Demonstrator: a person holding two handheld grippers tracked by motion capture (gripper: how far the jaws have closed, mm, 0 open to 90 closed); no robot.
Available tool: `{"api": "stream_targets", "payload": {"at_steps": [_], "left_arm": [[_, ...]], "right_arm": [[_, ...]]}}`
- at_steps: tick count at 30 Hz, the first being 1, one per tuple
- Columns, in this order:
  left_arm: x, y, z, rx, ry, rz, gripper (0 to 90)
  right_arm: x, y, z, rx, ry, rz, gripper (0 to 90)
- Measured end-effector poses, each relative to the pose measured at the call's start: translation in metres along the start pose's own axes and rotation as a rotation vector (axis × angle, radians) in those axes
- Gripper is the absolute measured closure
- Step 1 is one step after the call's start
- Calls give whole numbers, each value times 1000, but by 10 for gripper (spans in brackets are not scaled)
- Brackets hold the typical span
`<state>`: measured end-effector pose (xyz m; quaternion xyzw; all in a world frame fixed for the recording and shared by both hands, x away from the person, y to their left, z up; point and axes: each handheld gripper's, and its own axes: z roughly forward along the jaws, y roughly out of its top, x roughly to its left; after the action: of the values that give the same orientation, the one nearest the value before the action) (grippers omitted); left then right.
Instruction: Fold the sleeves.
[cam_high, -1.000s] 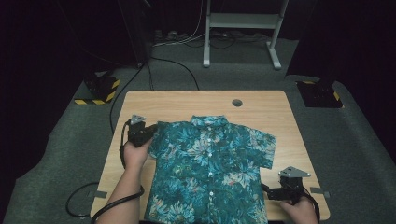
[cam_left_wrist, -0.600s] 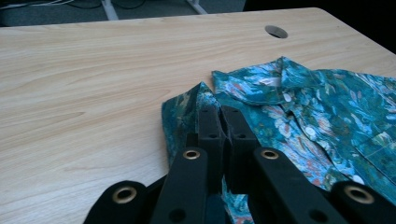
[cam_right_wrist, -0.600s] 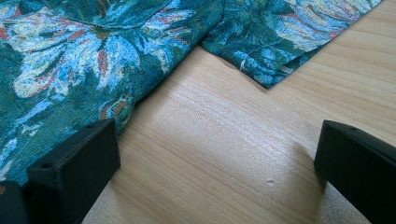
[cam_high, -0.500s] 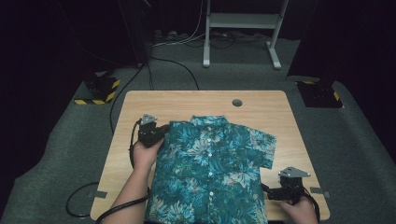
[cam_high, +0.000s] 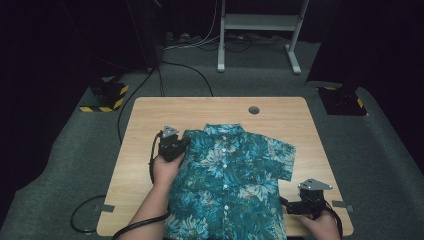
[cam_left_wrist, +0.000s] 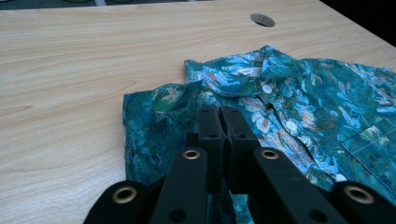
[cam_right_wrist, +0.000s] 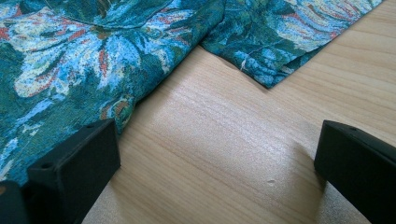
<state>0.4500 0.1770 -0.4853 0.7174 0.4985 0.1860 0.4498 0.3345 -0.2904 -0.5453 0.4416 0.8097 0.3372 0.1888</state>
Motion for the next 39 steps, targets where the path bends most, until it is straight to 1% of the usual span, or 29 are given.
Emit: {"api": "stream_targets", "payload": {"at_steps": [4, 5, 12, 15, 19, 20, 22, 24, 28, 29, 32, 34, 35, 36, 37, 39], "left_arm": [[-8, -5, 7, 7, 16, -3, 874], [-10, -6, 9, 10, 21, 2, 874], [-21, -14, 25, 45, 60, 11, 874], [-25, -17, 31, 57, 68, 15, 874], [-30, -20, 40, 73, 80, 13, 872], [-30, -20, 40, 73, 80, 13, 871], [-34, -22, 46, 82, 87, 5, 870], [-37, -23, 49, 89, 93, 8, 866], [-39, -25, 54, 105, 102, 5, 849], [-40, -25, 55, 106, 102, 4, 839], [-41, -25, 56, 104, 105, 2, 761], [-41, -23, 55, 91, 96, -7, 696], [-42, -21, 54, 86, 87, -5, 667], [-42, -21, 54, 86, 87, -5, 639], [-43, -19, 53, 82, 76, 7, 616], [-44, -15, 51, 69, 71, 9, 559]], "right_arm": [[0, 0, 0, 0, 0, 0, 0], [0, 0, 0, 0, 0, 0, 0], [0, 0, 0, 0, 0, 1, 0], [0, 0, 0, 0, 0, 0, 0], [0, 0, 0, 0, 1, 1, 0], [0, 0, 0, 0, 1, 1, 0], [0, 0, 0, -1, 2, 1, 0], [0, 0, 0, -1, 3, 1, 1], [0, 0, 0, -1, 4, 0, 1], [0, 0, 0, 0, 4, 1, 1], [0, 0, 0, -1, 5, 0, 1], [0, 0, 0, 0, 5, 1, 1], [0, 0, 0, 0, 4, 0, 0], [0, 0, 0, 0, 4, 0, 0], [0, 0, 0, 0, 4, -1, 0], [0, 0, 0, 0, 4, -2, 0]]}}
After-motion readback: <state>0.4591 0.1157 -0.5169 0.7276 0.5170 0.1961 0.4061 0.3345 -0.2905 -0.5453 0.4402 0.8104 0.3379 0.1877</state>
